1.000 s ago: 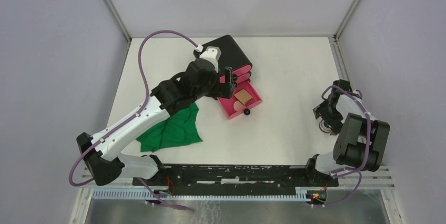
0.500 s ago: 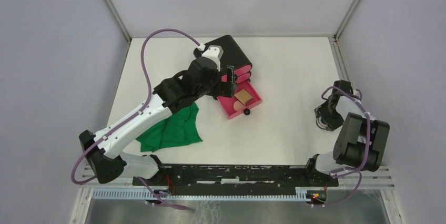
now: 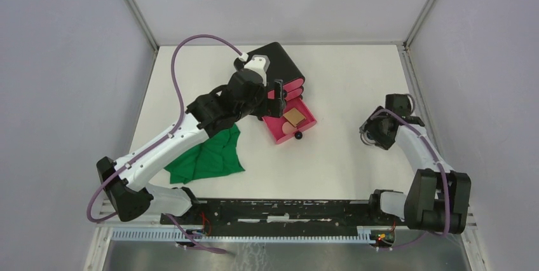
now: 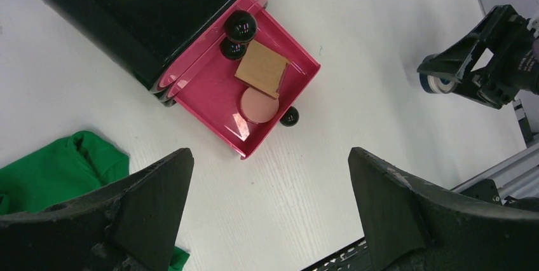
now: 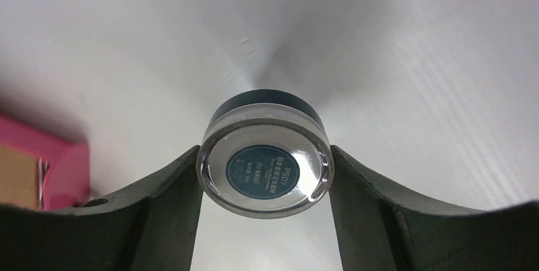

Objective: Organize the makeup

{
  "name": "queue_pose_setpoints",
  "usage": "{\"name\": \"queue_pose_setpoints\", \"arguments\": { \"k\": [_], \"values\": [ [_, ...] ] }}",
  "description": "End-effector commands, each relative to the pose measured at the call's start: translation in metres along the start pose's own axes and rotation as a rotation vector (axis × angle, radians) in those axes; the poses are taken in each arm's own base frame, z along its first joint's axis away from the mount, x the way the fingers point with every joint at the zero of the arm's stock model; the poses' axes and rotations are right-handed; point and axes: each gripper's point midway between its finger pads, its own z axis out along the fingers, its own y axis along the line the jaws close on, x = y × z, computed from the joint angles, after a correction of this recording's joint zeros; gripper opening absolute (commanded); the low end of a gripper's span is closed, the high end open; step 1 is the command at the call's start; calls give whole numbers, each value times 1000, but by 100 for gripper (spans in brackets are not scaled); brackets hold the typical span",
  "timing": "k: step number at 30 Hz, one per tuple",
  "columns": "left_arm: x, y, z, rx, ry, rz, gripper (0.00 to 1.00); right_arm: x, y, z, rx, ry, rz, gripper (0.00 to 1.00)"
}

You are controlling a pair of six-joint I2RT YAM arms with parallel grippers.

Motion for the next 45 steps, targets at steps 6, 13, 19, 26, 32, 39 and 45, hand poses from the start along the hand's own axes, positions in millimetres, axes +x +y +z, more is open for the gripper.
{"name": "queue_pose_setpoints", "arguments": {
  "k": [6,13,19,26,32,39,45],
  "values": [
    [-12,42,-17,-61,-74,-76,99,35,118,-81,-437,-25,-348,58],
    [-26,92,-43,-143,-154,-185,99,82,193,-108,-538,-3,-556,59],
    [-34,105,-67,-172,-205,-216,99,124,245,-102,-555,22,-695,60],
    [-32,113,-82,-197,-229,-223,99,149,273,-87,-542,35,-766,61],
    [-30,117,-89,-208,-243,-234,99,168,287,-68,-517,82,-807,62],
    [-28,117,-94,-206,-250,-242,99,179,294,-56,-505,77,-830,64],
    [-25,119,-89,-215,-243,-244,99,181,301,-44,-492,52,-826,67]
  ]
}}
